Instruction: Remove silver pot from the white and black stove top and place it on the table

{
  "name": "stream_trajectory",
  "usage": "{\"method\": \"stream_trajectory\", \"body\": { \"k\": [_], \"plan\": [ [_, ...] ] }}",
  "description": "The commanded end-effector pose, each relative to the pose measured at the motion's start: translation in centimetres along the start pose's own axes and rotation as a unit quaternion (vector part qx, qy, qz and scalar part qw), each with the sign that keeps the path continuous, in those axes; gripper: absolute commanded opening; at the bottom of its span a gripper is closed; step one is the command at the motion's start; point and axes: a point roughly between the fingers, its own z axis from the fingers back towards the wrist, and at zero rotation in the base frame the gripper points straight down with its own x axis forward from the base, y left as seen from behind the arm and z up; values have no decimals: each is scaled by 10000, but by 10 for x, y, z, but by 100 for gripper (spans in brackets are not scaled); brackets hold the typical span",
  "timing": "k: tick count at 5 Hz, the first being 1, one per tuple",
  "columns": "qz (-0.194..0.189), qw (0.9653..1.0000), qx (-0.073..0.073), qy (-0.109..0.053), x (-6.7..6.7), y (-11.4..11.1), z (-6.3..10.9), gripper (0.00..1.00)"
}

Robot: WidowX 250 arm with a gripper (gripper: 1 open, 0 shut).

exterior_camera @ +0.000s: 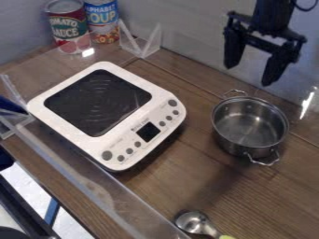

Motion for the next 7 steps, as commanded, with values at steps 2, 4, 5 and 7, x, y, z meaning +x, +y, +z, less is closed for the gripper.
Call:
{"method": "stream_trajectory", "body": {
  "k": [2, 4, 5, 7],
  "plan": [
    [57, 9993, -88, -346, 3, -5, -13, 100],
    [149, 9986, -169, -481, 7, -11, -51, 100],
    [59, 9985, -176, -522, 7, -6, -56, 100],
    [-130, 9983, -193, -535, 0, 2, -45, 0]
  ]
}}
